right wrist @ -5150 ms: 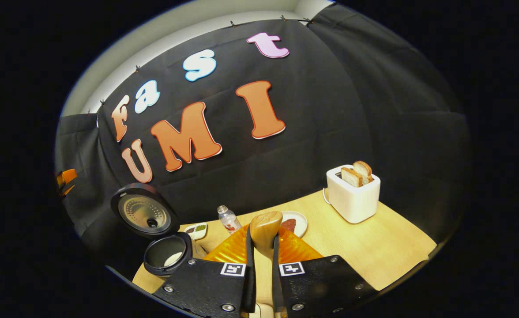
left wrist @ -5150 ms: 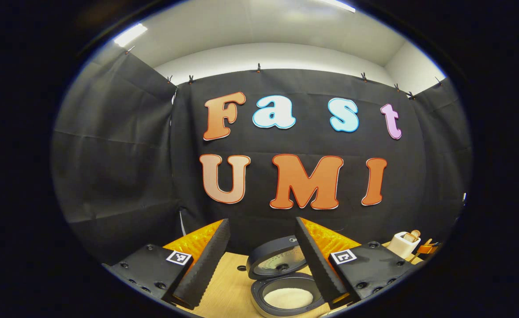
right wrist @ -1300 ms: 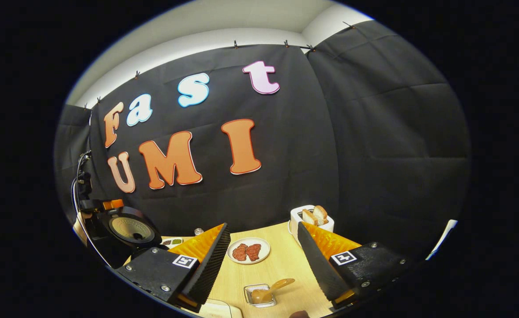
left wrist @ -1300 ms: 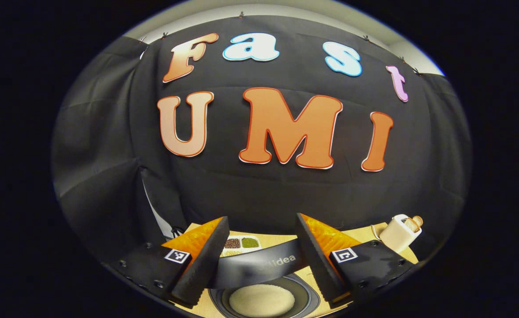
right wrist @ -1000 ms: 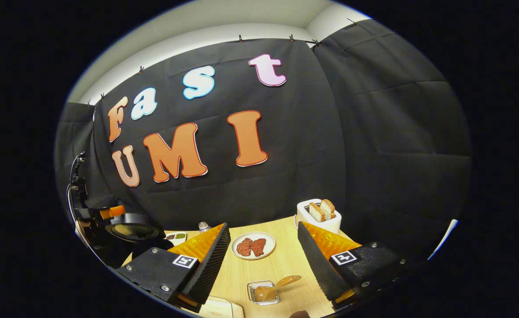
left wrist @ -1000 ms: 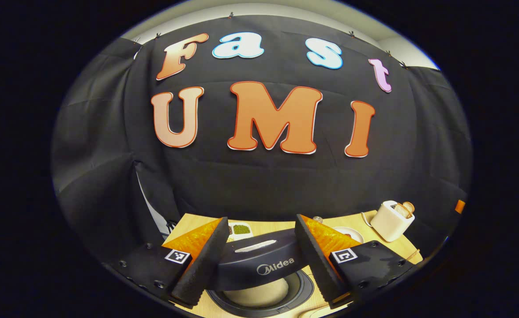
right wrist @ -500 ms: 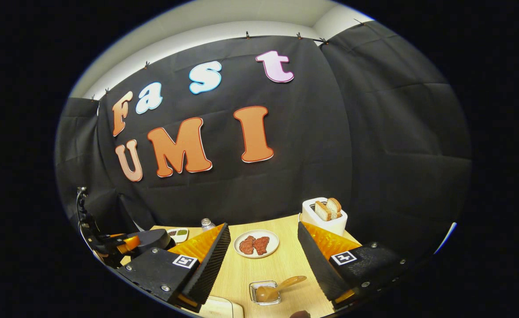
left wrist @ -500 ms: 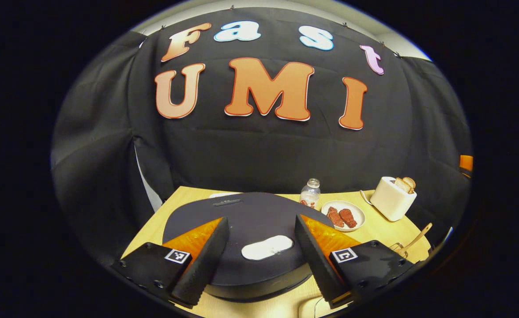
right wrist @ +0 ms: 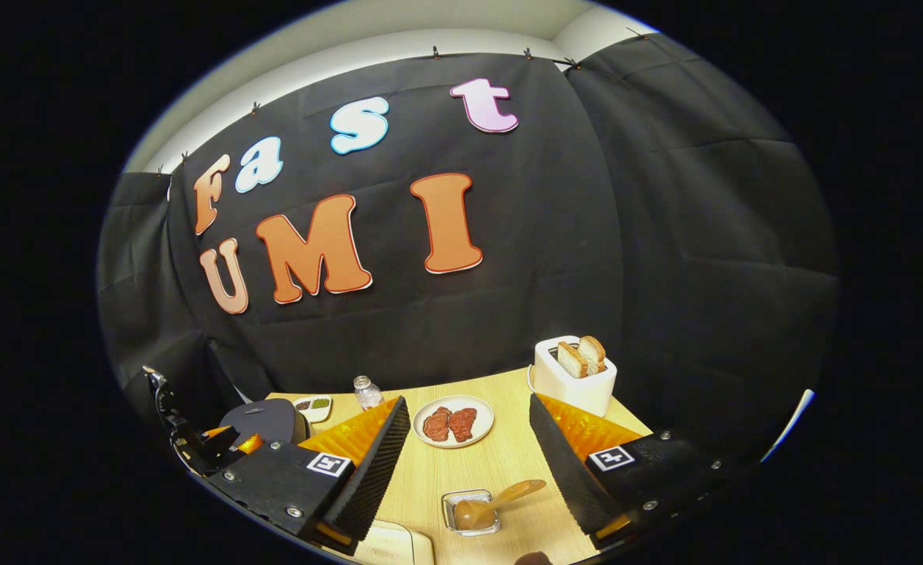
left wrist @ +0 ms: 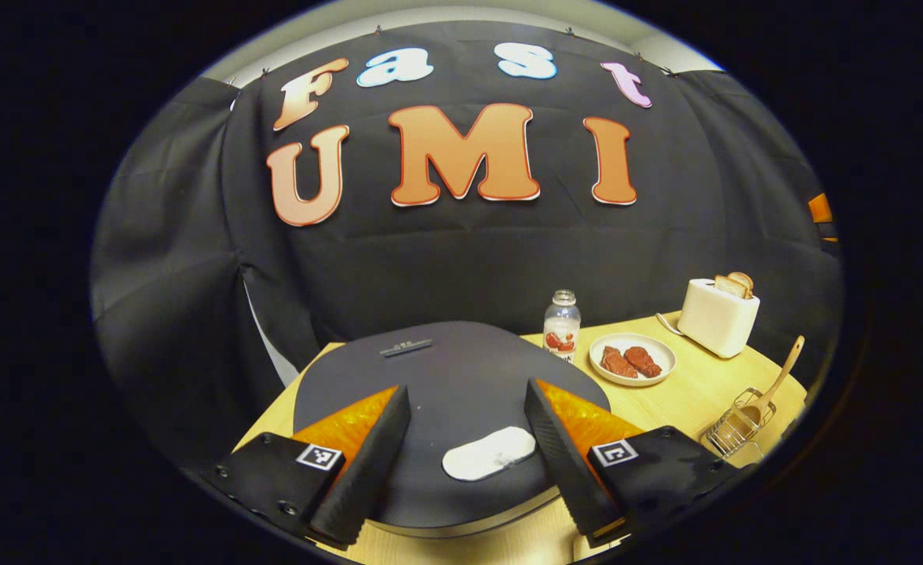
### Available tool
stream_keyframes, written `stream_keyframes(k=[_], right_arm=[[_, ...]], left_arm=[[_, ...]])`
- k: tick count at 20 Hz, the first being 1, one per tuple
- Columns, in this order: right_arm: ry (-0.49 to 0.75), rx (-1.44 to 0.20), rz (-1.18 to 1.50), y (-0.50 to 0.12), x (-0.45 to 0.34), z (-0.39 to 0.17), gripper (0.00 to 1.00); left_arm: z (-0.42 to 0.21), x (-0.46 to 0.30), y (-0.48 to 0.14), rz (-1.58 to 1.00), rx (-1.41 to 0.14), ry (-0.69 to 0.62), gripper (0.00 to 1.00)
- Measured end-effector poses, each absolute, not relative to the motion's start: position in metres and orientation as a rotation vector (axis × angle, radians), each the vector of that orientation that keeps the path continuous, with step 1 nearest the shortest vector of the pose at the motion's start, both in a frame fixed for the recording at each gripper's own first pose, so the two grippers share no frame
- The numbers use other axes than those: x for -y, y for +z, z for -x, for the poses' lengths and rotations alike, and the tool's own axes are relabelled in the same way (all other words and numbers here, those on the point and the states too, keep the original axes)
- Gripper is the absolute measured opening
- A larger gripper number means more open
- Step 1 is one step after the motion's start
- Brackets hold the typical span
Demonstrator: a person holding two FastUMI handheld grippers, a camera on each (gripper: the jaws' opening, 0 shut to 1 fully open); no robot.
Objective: Close the left gripper, press the button to open the rice cooker; take a wooden spoon from the chopstick holder with the right hand, scoop a spoonful of rice and pour it into the rice cooker, then put the wooden spoon back into the chopstick holder.
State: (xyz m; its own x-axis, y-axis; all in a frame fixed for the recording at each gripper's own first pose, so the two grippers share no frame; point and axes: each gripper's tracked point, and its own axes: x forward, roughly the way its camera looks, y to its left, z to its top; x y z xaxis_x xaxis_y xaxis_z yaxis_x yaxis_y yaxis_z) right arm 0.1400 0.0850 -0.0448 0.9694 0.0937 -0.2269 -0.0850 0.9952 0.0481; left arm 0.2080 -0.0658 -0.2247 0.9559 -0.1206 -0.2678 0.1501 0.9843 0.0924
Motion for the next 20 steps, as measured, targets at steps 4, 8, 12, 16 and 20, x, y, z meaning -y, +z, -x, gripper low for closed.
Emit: stream_keyframes(k=[4, 8, 12, 16, 20], right_arm=[[0.087, -0.235, -0.033, -0.049, -0.085, -0.134, 0.94], [0.069, -0.242, -0.005, -0.053, -0.079, -0.125, 0.94], [0.057, -0.24, 0.006, -0.054, -0.077, -0.122, 0.94], [0.074, -0.214, 0.027, -0.042, -0.085, -0.125, 0.95], [0.101, -0.182, 0.027, -0.018, -0.096, -0.133, 0.95]], left_arm=[[-0.206, 0.066, -0.231, -0.098, -0.25, -0.138, 0.97], [-0.204, 0.066, -0.238, -0.116, -0.259, -0.142, 1.0], [-0.206, 0.066, -0.231, -0.124, -0.284, -0.148, 0.96], [-0.201, 0.051, -0.194, -0.126, -0.34, -0.13, 0.94], [-0.189, 0.037, -0.099, -0.067, -0.3, -0.122, 1.0]])
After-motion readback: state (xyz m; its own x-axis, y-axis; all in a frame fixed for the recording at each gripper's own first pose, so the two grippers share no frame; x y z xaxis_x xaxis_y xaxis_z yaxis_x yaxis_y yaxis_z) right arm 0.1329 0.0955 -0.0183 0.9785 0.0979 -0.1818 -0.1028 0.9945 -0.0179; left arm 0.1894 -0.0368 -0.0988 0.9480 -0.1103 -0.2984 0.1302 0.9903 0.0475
